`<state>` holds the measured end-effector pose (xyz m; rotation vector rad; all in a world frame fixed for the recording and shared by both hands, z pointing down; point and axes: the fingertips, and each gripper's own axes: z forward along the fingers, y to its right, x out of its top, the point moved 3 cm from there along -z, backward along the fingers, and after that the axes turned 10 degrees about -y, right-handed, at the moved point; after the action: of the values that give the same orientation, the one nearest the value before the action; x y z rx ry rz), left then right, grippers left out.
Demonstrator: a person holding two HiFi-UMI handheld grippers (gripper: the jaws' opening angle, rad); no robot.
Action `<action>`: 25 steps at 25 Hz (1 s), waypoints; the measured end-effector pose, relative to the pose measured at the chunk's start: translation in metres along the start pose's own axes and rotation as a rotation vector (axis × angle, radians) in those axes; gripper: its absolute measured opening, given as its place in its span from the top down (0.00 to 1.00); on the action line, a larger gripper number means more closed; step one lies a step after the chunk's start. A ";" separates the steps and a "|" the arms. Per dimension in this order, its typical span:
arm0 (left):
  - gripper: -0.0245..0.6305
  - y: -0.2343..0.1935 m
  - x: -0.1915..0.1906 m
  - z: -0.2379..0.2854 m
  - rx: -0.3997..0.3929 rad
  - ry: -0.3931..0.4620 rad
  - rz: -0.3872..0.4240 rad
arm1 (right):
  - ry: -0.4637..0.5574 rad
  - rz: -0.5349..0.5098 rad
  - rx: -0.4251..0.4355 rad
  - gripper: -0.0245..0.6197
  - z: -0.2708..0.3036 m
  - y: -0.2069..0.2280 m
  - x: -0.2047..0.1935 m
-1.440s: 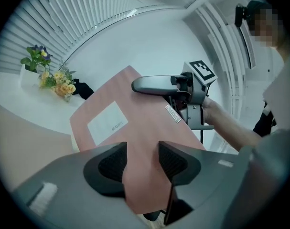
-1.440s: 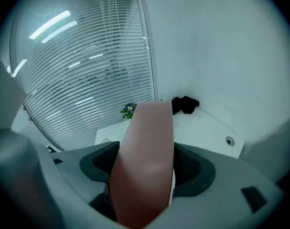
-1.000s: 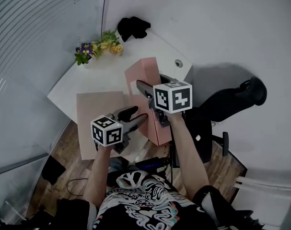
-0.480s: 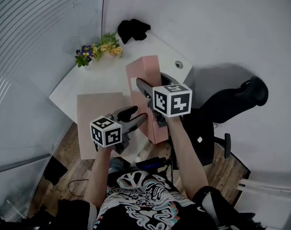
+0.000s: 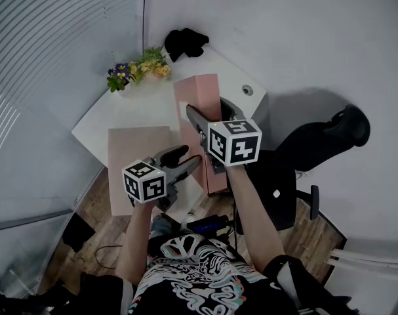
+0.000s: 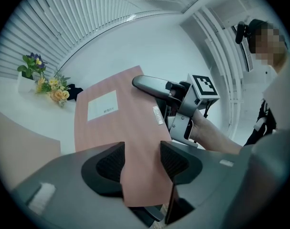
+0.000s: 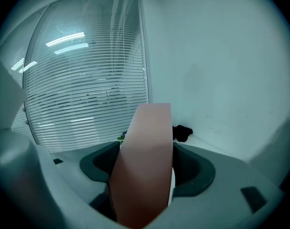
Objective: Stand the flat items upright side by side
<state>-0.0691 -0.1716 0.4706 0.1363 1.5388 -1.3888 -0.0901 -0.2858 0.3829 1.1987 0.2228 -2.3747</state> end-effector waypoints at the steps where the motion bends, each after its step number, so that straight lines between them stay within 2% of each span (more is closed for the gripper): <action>1: 0.63 0.001 0.000 0.000 0.002 0.002 0.001 | 0.010 -0.002 -0.001 0.43 -0.001 0.000 0.000; 16: 0.64 0.011 -0.011 -0.001 0.041 0.001 0.007 | 0.248 -0.042 -0.060 0.43 -0.032 -0.006 -0.005; 25: 0.64 0.015 -0.018 0.000 0.034 0.010 -0.018 | 0.323 -0.064 -0.064 0.43 -0.042 -0.008 -0.011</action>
<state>-0.0504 -0.1573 0.4735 0.1510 1.5290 -1.4302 -0.0584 -0.2604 0.3661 1.5612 0.4440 -2.1967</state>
